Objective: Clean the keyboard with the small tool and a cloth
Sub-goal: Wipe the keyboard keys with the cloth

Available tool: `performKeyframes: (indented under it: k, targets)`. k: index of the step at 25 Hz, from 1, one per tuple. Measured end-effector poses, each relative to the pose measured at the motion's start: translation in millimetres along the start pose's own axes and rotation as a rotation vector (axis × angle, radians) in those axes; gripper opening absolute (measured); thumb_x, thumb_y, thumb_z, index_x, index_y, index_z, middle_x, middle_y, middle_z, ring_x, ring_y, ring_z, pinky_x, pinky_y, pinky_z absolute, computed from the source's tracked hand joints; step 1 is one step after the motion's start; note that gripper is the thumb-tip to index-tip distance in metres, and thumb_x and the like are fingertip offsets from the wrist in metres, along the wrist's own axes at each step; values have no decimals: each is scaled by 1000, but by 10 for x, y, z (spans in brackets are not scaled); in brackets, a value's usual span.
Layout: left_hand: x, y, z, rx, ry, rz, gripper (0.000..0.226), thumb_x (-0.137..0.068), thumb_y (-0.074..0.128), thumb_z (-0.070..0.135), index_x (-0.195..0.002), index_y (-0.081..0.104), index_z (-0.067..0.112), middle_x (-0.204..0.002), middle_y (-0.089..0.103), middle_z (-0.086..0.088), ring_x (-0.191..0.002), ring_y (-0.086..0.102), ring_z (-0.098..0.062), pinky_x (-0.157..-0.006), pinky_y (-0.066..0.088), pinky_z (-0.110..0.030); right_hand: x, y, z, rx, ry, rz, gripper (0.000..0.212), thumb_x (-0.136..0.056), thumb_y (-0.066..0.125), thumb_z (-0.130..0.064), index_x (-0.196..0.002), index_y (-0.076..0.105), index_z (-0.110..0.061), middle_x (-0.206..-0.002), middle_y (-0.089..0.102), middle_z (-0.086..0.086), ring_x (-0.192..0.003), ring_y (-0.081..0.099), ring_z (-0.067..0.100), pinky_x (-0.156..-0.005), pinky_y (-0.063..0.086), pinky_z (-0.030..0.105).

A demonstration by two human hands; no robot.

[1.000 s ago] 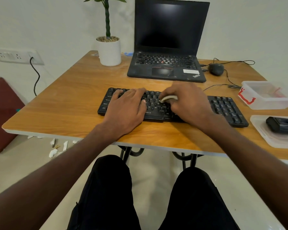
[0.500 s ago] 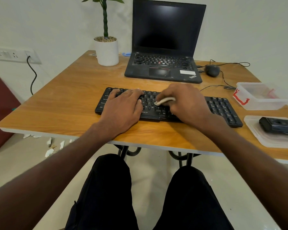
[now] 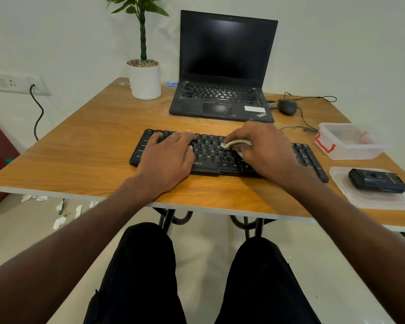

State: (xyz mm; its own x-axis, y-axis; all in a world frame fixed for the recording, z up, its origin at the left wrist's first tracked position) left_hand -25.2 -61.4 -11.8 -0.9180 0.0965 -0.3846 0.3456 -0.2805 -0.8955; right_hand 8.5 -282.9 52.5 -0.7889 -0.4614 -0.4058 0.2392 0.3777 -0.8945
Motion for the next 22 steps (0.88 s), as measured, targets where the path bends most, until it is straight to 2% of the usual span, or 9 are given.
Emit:
performKeyframes:
  k: [2,5,7,9,13,17,19,22]
  targets:
    - [6,2,-4,1,-5,-4,42,-111,31,34,-147,50,25,-150,59,1,-137,54,-15,-125,26,-54,24,64,-6,106,8,-49,32,-94,71,-18,-117,75,-40,-105,65,-8,-92,59,15,-66,47,32]
    - [-6,4,-13,2,-7,-5,42,-111,31,35,-147,50,25,-151,59,0,-137,55,-15,-124,28,-54,112,-27,211,214,125,-72,32,-93,71,-15,-115,76,-38,-110,63,-4,-98,60,20,-69,46,35]
    - [-6,7,-18,1,-10,-6,42,-110,31,35,-146,50,25,-149,60,0,-135,56,-15,-124,28,-54,108,-28,191,166,162,-24,31,-92,71,-14,-112,76,-37,-113,66,-4,-103,61,21,-73,50,36]
    - [-5,4,-9,1,-11,-8,44,-109,29,36,-146,50,25,-149,60,0,-134,56,-16,-123,29,-55,50,23,-18,31,121,35,30,-91,72,-14,-112,76,-36,-114,70,-8,-104,63,17,-78,54,36]
    - [-6,6,-17,-3,-5,-12,44,-109,30,36,-147,49,25,-149,60,0,-135,56,-17,-123,29,-55,50,63,-80,3,-58,-134,32,-89,73,-8,-109,78,-33,-109,71,-10,-99,63,15,-82,58,43]
    - [-7,-3,-4,-2,-10,-10,42,-110,33,33,-148,49,25,-151,58,-1,-136,55,-17,-124,29,-55,117,-182,462,89,126,-210,33,-89,73,-7,-109,80,-32,-111,73,-5,-94,60,13,-77,54,33]
    - [-2,-8,-5,-3,-13,-14,42,-110,33,33,-148,49,25,-152,58,-1,-137,55,-17,-124,29,-55,78,-187,507,3,190,-128,30,-90,74,-8,-111,80,-28,-111,75,-3,-93,60,11,-75,48,28]
    - [1,-22,9,-3,-12,-8,40,-110,35,32,-147,49,25,-148,60,-1,-133,57,-17,-123,30,-54,12,-49,276,-111,182,-3,31,-90,74,-10,-117,78,-25,-112,75,-4,-97,62,11,-81,46,27]
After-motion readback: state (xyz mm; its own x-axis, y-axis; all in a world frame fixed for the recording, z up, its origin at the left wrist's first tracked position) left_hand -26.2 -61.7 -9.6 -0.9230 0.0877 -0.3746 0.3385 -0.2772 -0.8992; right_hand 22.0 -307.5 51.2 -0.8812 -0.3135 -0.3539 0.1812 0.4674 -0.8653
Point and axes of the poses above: each hand's wrist, its own x-axis away from the middle knuckle, its own y-axis out of the palm, z = x × y, the point moved 3 cm from there along -x, towards the middle knuckle
